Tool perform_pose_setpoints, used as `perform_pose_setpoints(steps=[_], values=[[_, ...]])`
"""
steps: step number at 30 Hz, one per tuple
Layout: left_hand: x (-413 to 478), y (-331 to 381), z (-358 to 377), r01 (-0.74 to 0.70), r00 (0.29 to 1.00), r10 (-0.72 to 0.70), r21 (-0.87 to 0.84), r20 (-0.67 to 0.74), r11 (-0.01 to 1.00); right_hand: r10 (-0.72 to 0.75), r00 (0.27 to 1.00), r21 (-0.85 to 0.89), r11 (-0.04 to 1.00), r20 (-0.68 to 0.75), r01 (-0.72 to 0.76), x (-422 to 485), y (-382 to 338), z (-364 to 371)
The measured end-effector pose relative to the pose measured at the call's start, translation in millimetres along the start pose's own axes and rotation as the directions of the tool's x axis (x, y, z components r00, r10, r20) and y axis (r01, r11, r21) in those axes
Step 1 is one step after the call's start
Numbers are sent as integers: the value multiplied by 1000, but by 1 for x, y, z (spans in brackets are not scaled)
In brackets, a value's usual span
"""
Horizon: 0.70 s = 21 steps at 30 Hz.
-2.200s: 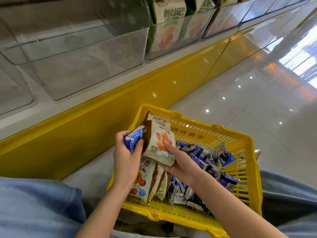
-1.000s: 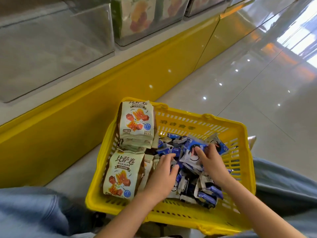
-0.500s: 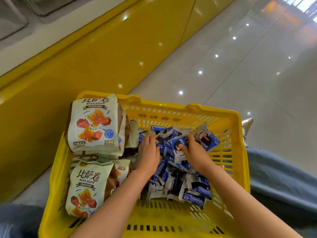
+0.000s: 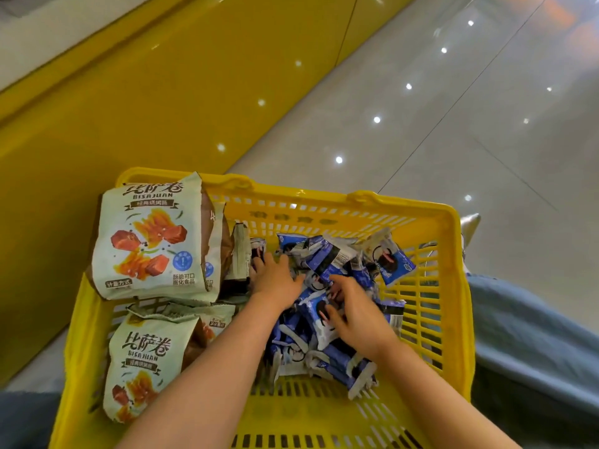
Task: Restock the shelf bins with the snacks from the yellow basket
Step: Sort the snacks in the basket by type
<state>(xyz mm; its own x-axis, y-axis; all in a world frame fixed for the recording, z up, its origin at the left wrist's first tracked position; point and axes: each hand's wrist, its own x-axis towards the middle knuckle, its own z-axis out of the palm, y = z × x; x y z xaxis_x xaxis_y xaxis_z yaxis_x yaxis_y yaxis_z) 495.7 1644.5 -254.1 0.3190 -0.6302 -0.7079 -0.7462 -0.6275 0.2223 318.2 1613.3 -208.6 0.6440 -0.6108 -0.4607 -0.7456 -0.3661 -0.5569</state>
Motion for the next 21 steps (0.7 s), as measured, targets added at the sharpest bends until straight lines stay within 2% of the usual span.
perform_pose_setpoints(steps=[2,5,6,8,11,13,15,18,19,21], values=[[0,-2,-1,42,999,-40,-54,33,998,-83,994,-149,986,-64,73,4,6,-10],[-3,-7,-3,88,991,-61,-230,120,969,-105,994,-279,956,-37,91,7,11,-18],[-4,-7,-3,61,994,-30,-293,109,954,-91,996,-289,954,-22,81,8,11,-18],[-12,-4,-3,-32,999,29,-425,-13,904,-54,998,-269,962,-25,45,9,9,-18],[-26,9,-5,-92,979,-37,-602,-198,793,41,988,-96,994,-147,-55,9,3,-22],[-38,16,1,-104,976,-62,-700,-208,707,130,973,105,988,-192,-111,6,-3,-28],[-52,21,10,-90,987,-44,-750,-157,656,166,975,351,930,-147,-105,5,-12,-32],[-66,23,17,-84,995,10,-790,-98,607,200,979,641,755,-27,-136,6,-29,-35],[-70,23,16,-126,992,67,-810,-107,573,213,977,664,727,25,-175,6,-32,-37],[-80,23,12,-221,965,241,-827,-107,517,194,975,587,778,110,-222,2,-36,-40]])
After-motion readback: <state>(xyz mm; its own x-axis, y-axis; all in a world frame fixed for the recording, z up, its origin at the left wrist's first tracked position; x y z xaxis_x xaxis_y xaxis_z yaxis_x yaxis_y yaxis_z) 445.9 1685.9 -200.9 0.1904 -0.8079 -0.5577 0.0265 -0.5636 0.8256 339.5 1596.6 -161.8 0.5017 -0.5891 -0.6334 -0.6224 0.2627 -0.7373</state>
